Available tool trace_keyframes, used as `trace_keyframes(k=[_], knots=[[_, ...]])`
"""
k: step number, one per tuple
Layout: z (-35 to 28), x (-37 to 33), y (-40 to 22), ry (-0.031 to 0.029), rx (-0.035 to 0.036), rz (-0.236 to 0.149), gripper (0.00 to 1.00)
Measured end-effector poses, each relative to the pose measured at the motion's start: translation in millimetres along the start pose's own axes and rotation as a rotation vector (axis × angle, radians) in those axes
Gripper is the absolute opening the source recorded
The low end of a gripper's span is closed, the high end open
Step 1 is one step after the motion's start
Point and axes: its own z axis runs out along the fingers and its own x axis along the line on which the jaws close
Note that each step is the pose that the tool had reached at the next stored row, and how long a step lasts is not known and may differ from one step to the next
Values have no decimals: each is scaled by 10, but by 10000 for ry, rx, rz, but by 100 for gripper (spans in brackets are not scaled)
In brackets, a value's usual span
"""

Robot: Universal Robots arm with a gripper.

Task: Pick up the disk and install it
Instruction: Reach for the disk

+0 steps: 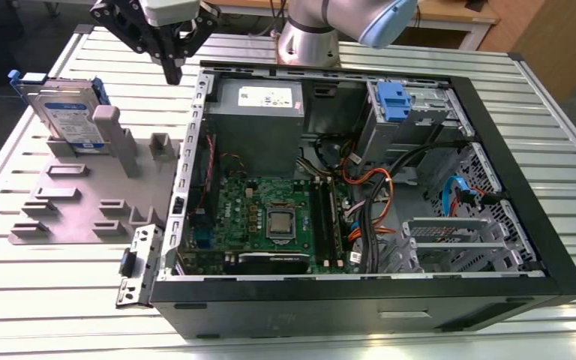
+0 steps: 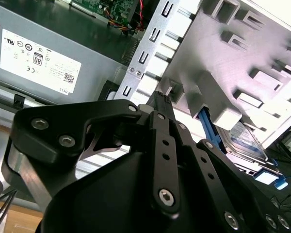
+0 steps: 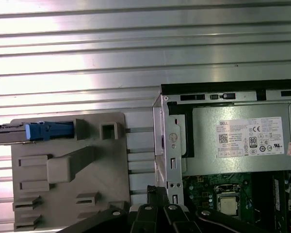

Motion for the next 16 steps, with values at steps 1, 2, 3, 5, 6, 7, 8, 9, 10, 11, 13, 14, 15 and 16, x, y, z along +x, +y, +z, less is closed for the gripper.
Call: trace_keyframes(k=[1, 2, 3, 5, 6, 7, 8, 9, 10, 11, 13, 14, 15, 16], knots=[[0, 1, 3, 1, 1, 1, 11], [0, 1, 7, 1, 0, 0, 11], [1, 2, 10, 1, 0, -1, 11], [2, 4, 18, 1, 0, -1, 11], [2, 6, 21, 1, 0, -1, 11], [3, 8, 22, 1, 0, -1, 11], [3, 9, 23, 1, 1, -2, 11], [3, 11, 24, 1, 1, -2, 11], [3, 14, 25, 2, 1, -1, 11], [3, 16, 26, 2, 2, -1, 11], [4, 21, 26, 1, 0, -1, 11], [4, 23, 26, 1, 0, -1, 11], [5, 26, 26, 1, 0, -1, 11], [5, 28, 26, 1, 0, -1, 11]])
